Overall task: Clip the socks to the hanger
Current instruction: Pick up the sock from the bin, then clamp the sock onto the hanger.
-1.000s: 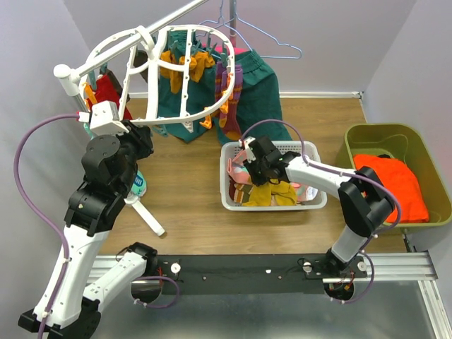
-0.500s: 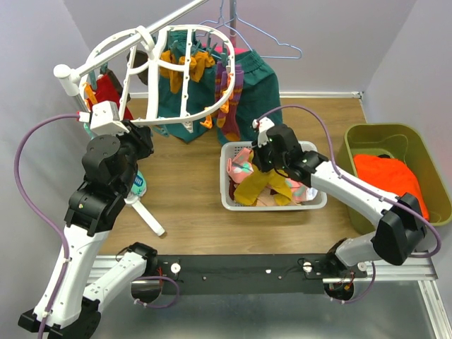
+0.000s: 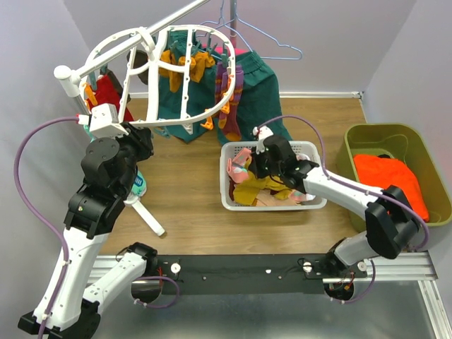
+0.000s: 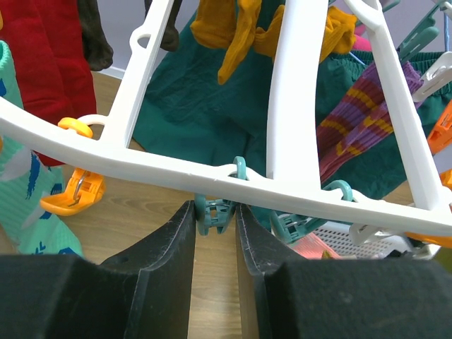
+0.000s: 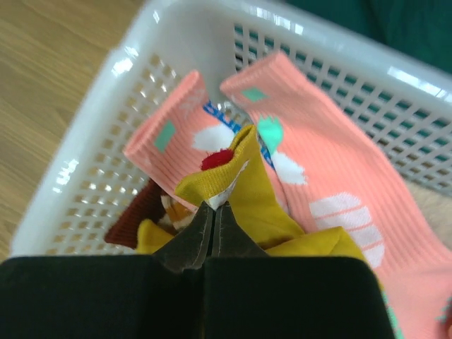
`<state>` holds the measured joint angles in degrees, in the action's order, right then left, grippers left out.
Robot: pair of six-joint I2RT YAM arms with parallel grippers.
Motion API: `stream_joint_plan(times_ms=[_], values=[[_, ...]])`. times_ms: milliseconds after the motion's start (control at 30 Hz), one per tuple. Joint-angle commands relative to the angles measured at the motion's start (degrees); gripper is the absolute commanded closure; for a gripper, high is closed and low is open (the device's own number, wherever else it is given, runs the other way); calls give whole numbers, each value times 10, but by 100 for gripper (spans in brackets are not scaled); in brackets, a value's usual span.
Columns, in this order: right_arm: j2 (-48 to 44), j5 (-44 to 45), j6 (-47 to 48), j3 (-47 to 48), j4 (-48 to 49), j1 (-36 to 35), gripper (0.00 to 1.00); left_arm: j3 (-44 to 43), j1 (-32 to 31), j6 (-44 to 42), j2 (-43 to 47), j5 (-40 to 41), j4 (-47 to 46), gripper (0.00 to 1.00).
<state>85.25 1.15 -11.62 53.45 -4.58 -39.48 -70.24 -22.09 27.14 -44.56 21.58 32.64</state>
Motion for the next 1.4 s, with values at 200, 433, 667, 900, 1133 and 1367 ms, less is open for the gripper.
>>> stream_joint_plan(times_ms=[200,433,667,900,1133,1367], values=[[-163,21,41,50,35,-4,96,-1,4,-1,3,-14,13,100],[-217,18,66,41,83,-4,95,2,3,1,3,-19,8,100],[-228,-8,62,18,126,-4,96,2,3,1,3,-21,6,100],[-202,-225,85,91,78,-4,96,-2,4,5,3,-28,6,100],[-138,-472,-16,80,157,-15,98,-5,3,9,3,-36,7,100],[-54,-421,-24,118,202,-102,98,-5,4,13,5,-36,8,100]])
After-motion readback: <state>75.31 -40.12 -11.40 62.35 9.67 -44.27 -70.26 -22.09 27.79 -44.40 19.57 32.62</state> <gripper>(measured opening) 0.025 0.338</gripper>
